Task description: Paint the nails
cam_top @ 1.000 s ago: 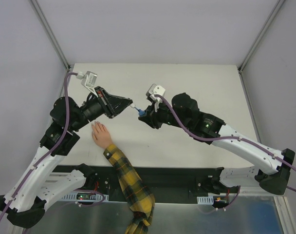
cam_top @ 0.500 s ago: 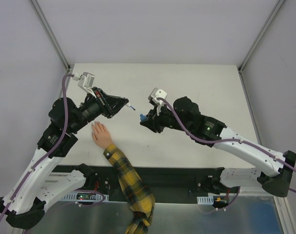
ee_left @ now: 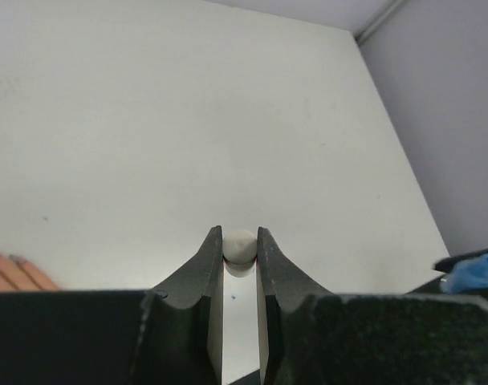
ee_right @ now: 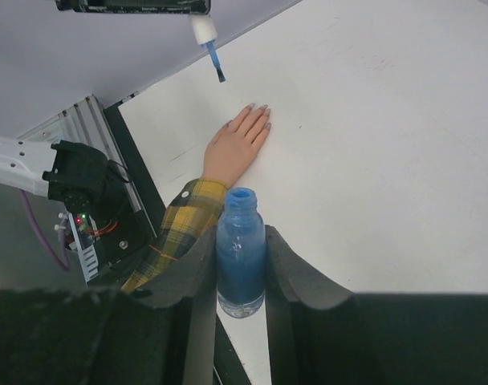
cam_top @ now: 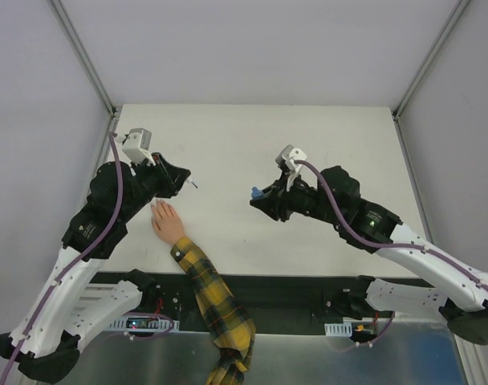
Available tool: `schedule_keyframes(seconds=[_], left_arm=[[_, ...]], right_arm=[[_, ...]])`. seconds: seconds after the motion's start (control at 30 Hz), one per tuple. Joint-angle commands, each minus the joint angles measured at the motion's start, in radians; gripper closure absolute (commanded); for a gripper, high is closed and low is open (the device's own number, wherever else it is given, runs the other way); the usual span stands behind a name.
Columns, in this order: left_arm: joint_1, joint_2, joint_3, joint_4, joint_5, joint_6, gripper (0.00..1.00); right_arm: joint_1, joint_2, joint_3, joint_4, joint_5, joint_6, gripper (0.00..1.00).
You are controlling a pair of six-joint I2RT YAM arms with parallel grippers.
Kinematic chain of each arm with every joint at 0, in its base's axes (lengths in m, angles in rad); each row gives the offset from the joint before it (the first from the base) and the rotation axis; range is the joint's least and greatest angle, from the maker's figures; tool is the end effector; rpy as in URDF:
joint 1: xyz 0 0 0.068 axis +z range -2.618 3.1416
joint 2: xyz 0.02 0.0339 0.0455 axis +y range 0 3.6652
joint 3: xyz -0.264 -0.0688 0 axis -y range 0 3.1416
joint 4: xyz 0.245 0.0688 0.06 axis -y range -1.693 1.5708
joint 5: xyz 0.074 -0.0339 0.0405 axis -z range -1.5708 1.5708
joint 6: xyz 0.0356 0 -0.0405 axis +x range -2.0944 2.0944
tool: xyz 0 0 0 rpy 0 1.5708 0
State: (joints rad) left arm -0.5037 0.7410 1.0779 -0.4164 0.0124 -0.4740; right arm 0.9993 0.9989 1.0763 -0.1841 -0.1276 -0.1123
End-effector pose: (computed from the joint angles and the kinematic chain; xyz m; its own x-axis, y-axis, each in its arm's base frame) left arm 0.1275 -0.0708 0.4206 -0.2871 -0.3629 -0.8865 0.4073 0.7914 -0.4559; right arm 0.1181 0.1921 0.4026 0.0439 -0.1372 -0.9896 -0.9035 0.4173 -0.0980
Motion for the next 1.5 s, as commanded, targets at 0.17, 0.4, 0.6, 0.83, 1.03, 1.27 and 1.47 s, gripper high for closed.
schedule_keyframes(seconds=[0.17,0.4,0.6,0.83,1.03,1.27,1.47], left_arm=[[0.365,0.064,-0.122,-0.061,0.027,-0.026,1.0],[0.498,0.143,-0.134,-0.032,0.003,0.029,1.0],[0.536,0.187,-0.188,-0.024,-0.068,-0.038,1.0],[0.596,0.352,-0.141,-0.041,0.1,-0.055,1.0],[0.617,0.46,-0.09,-0.044,0.049,-0.046,1.0],[0.62,0.595,-0.03,-0.044,0.009,-0.035,1.0],[0.622,0.701,0.028,-0.044,0.003,-0.014,1.0]], right_arm=[[-0.208,-0.02,0.115,-0.051,-0.168,-0.001,1.0],[-0.519,0.033,0.203,-0.08,-0.283,0.04,1.0],[-0.623,0.069,0.263,-0.132,-0.284,0.108,0.99],[-0.623,0.127,0.463,-0.383,-0.142,0.146,1.0],[-0.64,0.184,0.675,-0.587,-0.092,0.037,1.0],[-0.705,0.19,0.672,-0.597,-0.109,0.003,1.0],[-0.729,0.217,0.665,-0.569,-0.15,0.016,0.99]])
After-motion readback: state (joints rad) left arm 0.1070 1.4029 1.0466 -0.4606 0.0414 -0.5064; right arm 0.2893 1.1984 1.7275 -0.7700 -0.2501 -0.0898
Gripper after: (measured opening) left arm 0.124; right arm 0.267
